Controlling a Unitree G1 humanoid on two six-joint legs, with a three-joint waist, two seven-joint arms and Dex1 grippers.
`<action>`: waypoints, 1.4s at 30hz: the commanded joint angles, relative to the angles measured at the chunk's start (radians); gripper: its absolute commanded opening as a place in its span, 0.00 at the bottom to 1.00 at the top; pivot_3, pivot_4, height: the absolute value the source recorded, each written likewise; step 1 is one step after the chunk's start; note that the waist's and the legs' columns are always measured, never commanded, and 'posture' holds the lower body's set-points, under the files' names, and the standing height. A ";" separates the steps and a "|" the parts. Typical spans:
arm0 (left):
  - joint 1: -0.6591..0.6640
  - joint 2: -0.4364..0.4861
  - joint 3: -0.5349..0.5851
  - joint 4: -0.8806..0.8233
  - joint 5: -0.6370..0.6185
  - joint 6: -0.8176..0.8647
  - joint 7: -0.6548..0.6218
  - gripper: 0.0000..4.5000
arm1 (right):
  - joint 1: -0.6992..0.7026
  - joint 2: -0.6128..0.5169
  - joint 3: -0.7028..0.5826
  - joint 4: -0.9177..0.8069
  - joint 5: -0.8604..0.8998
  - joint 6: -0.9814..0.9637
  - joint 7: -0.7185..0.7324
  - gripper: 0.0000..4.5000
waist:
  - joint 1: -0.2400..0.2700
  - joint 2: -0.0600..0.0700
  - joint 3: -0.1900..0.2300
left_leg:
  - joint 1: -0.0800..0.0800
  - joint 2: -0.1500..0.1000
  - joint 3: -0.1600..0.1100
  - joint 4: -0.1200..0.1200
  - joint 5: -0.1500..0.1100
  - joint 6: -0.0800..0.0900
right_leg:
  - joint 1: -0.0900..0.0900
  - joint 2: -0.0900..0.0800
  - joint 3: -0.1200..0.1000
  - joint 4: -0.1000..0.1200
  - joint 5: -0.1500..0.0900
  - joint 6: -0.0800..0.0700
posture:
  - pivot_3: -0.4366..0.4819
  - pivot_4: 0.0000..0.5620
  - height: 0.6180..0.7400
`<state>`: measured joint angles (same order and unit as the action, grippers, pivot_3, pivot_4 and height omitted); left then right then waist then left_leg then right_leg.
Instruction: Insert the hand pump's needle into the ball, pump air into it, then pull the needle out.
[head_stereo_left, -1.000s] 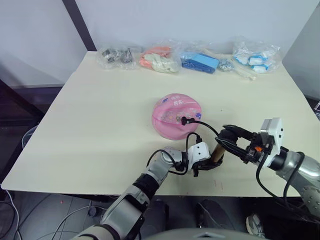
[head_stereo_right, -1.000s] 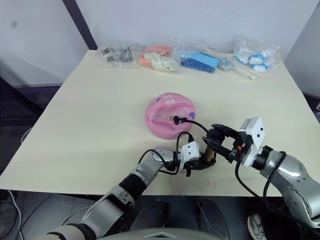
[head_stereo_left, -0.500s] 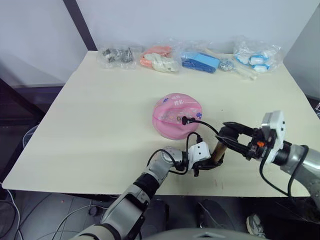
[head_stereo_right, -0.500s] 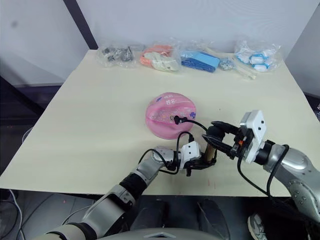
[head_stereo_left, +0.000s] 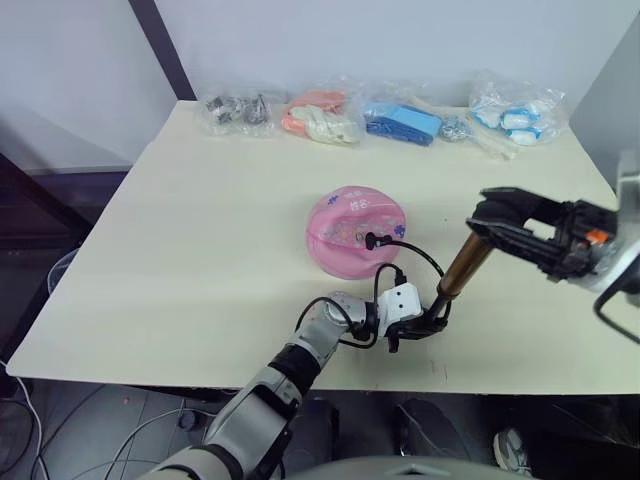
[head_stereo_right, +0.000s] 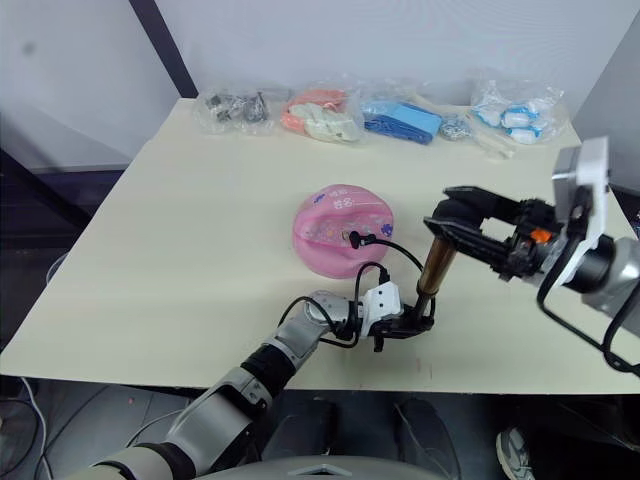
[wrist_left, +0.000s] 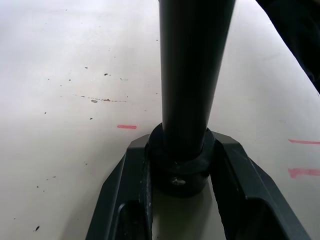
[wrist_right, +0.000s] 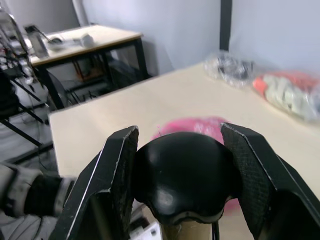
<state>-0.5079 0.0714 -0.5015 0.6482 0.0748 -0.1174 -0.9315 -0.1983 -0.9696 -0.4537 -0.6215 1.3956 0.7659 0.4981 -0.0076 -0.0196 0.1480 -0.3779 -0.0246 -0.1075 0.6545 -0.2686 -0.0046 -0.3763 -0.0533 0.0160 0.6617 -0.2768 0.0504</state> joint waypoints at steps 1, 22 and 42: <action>0.015 0.020 -0.006 0.080 0.045 0.030 0.020 0.24 | -0.051 -0.040 -0.076 0.023 0.070 -0.003 -0.011 0.51 | 0.000 0.000 0.000 | 0.000 0.000 0.000 0.000 0.000 0.000 | 0.000 0.000 0.000 0.000 0.000 0.000 | 0.48 0.27 1.00; 0.022 0.026 -0.006 0.071 0.046 0.035 0.019 0.24 | 0.200 0.107 0.184 -0.025 -0.366 -0.122 0.145 0.51 | -0.003 -0.001 -0.001 | 0.001 0.000 0.000 0.000 0.000 0.000 | 0.000 0.001 0.000 0.000 0.000 0.000 | 0.48 0.27 1.00; 0.023 0.030 -0.006 0.066 0.046 0.043 0.018 0.24 | 0.286 0.271 0.381 0.056 -0.676 -0.277 0.188 0.51 | -0.004 -0.003 -0.004 | 0.002 0.000 0.000 0.000 0.000 0.000 | 0.001 0.001 0.000 0.000 0.000 0.000 | 0.48 0.27 1.00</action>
<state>-0.5082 0.0753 -0.5005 0.6542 0.0763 -0.1177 -0.9248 0.0666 -0.6872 -0.0794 -0.5751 0.7188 0.4452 0.6779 -0.0115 -0.0224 0.1444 -0.3756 -0.0244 -0.1077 0.6543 -0.2686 -0.0046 -0.3756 -0.0520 0.0159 0.6619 -0.2770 0.0507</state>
